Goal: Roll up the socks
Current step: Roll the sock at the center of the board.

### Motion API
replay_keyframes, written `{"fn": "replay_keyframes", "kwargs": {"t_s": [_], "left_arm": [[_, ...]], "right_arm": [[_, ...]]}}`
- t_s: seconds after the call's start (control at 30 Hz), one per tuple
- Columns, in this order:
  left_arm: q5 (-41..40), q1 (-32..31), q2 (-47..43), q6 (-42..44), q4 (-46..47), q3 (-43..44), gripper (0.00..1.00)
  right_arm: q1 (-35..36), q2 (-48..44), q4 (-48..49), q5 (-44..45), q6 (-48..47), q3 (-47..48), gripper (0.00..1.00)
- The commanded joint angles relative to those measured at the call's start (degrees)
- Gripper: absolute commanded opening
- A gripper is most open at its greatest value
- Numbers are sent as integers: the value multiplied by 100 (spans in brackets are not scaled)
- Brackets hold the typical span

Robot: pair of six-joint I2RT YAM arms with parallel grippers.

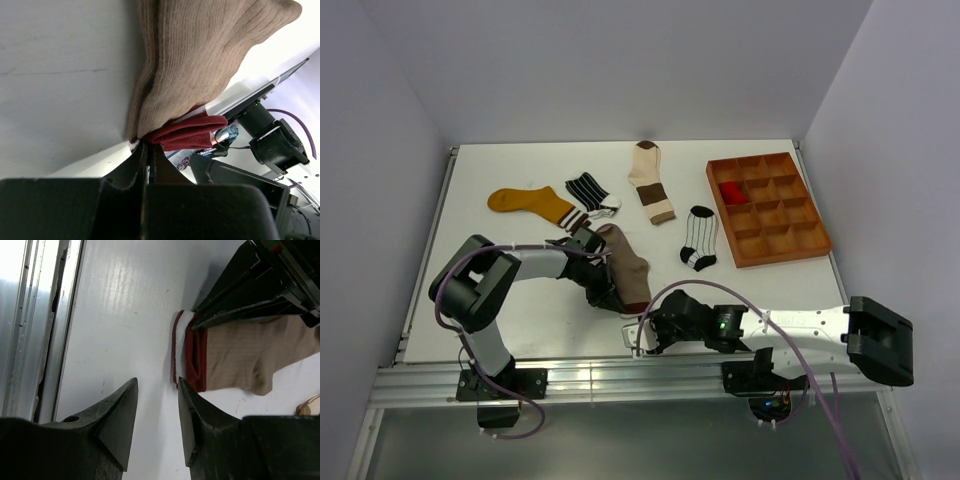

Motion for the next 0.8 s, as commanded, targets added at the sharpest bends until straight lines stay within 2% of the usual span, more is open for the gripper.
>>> {"fn": "replay_keyframes", "kwargs": {"t_s": [0.0,0.37,0.77], "left_arm": [[-94,48,72,167,-223,88,0],[-59,48,19,325,-267,62,0],[11,48,37,536,-355,62,2]], "right_arm": [[101,168,514,218,-161,-17,45],[119,1161,1155,525,-434,176,43],[119,1443,1446,719,-618,343,42]]}}
